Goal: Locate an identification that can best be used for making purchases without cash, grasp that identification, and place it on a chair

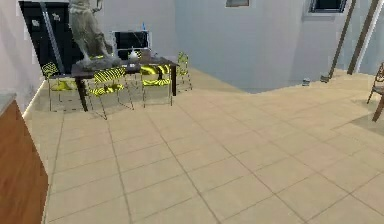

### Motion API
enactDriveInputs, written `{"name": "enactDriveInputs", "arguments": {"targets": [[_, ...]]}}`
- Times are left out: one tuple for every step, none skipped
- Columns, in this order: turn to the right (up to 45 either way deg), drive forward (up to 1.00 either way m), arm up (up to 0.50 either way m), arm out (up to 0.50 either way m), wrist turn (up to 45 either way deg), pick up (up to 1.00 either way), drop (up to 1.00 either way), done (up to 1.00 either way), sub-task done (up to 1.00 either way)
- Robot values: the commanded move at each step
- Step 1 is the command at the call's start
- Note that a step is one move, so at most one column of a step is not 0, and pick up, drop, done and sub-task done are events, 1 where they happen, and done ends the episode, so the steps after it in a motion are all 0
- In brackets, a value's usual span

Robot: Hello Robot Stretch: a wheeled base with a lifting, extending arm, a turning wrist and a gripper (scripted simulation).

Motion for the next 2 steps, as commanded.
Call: {"name": "enactDriveInputs", "arguments": {"targets": [[-21.0,0.0,0.0,0.0,0.0,0.0,0.0,0.0,0.0],[0.0,1.0,0.0,0.0,0.0,0.0,0.0,0.0,0.0]]}}
